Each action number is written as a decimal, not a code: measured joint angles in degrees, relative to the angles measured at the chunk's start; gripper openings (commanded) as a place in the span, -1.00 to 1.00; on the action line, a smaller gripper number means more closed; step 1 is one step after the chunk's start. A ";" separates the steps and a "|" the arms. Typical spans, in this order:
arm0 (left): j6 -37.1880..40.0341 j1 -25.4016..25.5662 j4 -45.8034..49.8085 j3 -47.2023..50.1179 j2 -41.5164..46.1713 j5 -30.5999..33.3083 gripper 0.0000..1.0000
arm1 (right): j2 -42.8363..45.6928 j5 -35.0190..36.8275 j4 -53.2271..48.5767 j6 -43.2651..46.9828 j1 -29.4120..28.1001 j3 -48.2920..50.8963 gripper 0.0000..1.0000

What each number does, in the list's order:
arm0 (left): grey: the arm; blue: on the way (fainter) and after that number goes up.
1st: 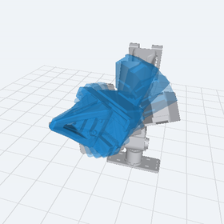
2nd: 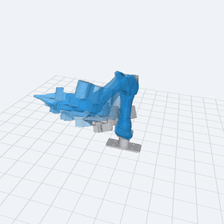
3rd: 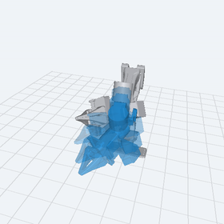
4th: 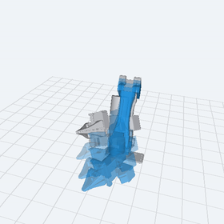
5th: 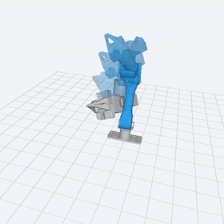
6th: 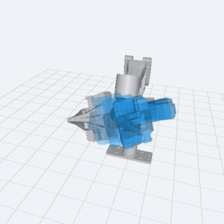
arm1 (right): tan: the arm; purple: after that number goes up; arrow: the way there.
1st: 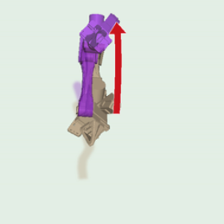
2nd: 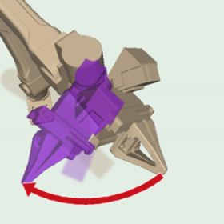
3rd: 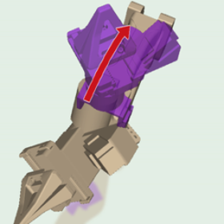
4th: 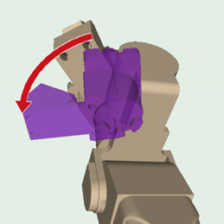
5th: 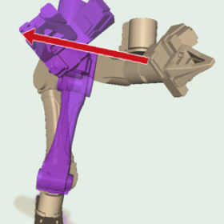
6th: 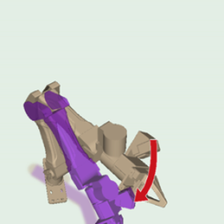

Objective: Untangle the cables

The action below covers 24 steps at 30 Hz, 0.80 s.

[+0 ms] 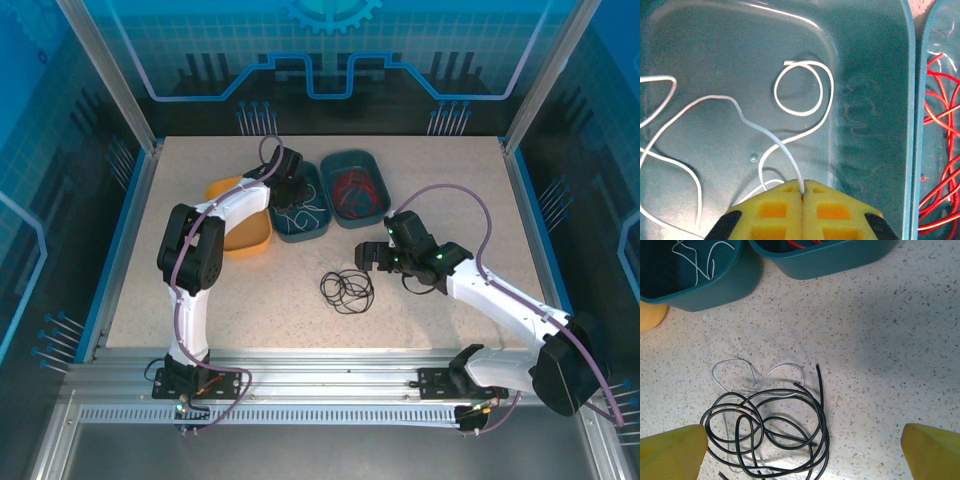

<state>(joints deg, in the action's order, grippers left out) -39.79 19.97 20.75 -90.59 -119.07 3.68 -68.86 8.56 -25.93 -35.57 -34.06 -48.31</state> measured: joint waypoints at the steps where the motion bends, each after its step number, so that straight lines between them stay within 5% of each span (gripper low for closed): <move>1: 1.18 0.00 0.00 0.00 0.00 0.17 -1.00 | 0.00 0.00 -0.02 0.00 0.00 0.00 0.99; 4: 4.07 0.00 0.02 0.00 0.00 0.70 -0.95 | 0.00 0.00 -0.04 0.00 0.00 -0.04 0.99; 14: 7.37 0.02 0.26 2.36 2.82 0.74 -0.09 | 0.00 0.00 -0.22 0.02 0.00 -0.11 0.99; 24: 7.32 3.28 1.29 11.98 20.96 1.07 0.49 | 0.00 0.09 -1.66 -0.37 0.00 -0.11 0.86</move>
<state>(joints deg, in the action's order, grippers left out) -32.47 23.24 22.04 -78.61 -98.10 4.75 -68.86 8.64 -27.59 -35.94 -34.06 -48.42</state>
